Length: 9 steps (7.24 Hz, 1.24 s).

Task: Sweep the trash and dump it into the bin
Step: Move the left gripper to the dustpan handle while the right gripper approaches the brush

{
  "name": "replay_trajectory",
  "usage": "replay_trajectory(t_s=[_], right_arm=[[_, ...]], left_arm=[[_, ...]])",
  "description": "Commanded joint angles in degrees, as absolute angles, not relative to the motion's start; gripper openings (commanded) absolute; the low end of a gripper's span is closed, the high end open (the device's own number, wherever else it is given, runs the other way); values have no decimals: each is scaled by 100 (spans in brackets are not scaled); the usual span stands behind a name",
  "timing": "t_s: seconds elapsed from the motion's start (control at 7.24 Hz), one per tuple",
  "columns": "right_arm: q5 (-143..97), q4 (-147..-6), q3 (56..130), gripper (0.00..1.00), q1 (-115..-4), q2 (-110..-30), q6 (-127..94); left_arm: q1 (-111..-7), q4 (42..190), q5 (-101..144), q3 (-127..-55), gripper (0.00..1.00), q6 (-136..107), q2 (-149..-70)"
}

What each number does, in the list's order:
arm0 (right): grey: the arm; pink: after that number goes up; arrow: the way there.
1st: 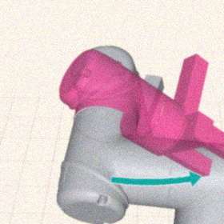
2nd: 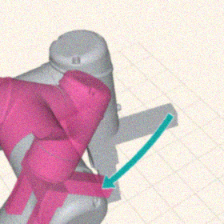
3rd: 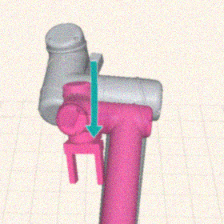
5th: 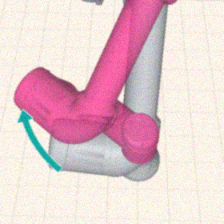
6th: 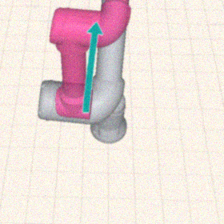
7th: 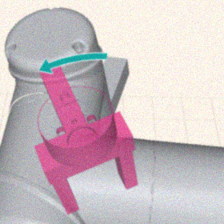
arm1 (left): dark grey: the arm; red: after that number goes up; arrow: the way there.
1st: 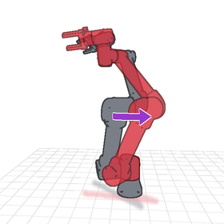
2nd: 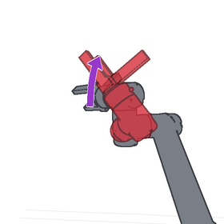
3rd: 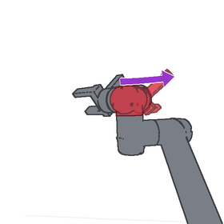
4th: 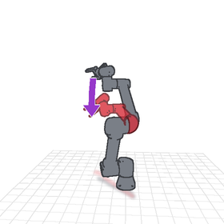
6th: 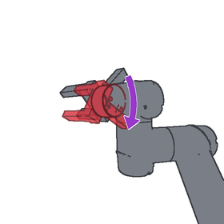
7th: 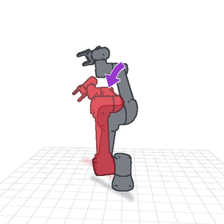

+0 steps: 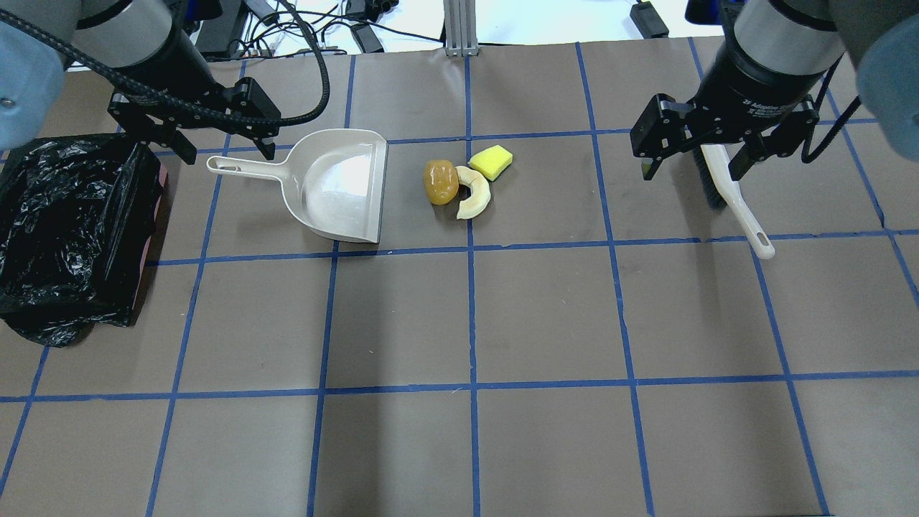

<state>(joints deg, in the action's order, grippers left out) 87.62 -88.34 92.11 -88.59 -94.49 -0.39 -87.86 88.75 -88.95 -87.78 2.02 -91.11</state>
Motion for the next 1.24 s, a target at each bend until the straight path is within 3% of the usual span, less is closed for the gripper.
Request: replay_trajectory(t_s=[0.0, 0.41, 0.83, 1.1], right_arm=[[8771, -8850, 9211, 100, -8859, -9448, -18], [9163, -8868, 9219, 100, -8851, -9536, -79], [9666, -8947, 9246, 100, -8571, -9326, 401], [9354, -9261, 9246, 100, -7730, -9089, 1682]], left_arm=[[-8780, 8868, -8895, -8789, 100, 202, -9123], [-8737, 8772, -8877, -8772, 100, 550, -9201], [-8518, 8386, -8868, -8789, 100, 3462, -9307], [-8106, 8385, -8781, -8789, 100, 5552, -9360]])
